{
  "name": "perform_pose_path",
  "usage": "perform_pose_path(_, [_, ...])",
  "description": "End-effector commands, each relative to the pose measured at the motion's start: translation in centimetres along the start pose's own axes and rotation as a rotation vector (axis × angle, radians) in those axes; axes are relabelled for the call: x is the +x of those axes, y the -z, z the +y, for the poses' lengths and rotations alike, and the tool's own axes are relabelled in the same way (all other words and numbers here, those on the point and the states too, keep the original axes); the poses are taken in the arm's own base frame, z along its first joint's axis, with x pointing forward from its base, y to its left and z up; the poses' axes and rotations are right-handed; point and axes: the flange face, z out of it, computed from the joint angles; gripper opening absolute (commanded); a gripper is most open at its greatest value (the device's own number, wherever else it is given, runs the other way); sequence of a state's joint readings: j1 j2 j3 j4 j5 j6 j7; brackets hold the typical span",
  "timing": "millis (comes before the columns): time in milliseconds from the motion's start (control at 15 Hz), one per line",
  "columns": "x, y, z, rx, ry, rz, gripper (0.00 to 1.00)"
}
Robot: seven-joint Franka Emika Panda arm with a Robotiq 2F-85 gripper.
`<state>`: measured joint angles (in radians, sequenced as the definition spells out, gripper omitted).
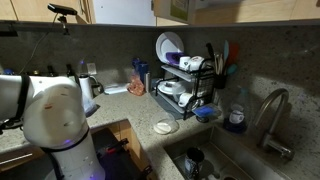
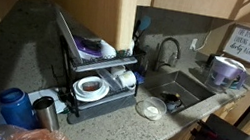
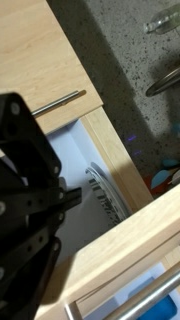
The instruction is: Open the left door of the cabinet above the faucet
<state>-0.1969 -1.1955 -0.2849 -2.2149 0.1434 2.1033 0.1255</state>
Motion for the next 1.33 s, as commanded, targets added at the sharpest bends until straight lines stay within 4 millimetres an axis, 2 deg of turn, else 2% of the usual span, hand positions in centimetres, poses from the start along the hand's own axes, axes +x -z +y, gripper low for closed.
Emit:
perform_pose_path(0, [0.3, -0.8, -0.8, 0.043, -0.013, -0.056, 0.0])
perform_pose_path(667, [-0.4, -1.2, -1.9, 0.118, -0.008, -0.128, 0.0])
perform_pose_path(1267, [-1.5, -2.5, -4.8, 0.218, 0.033, -0.222, 0.0])
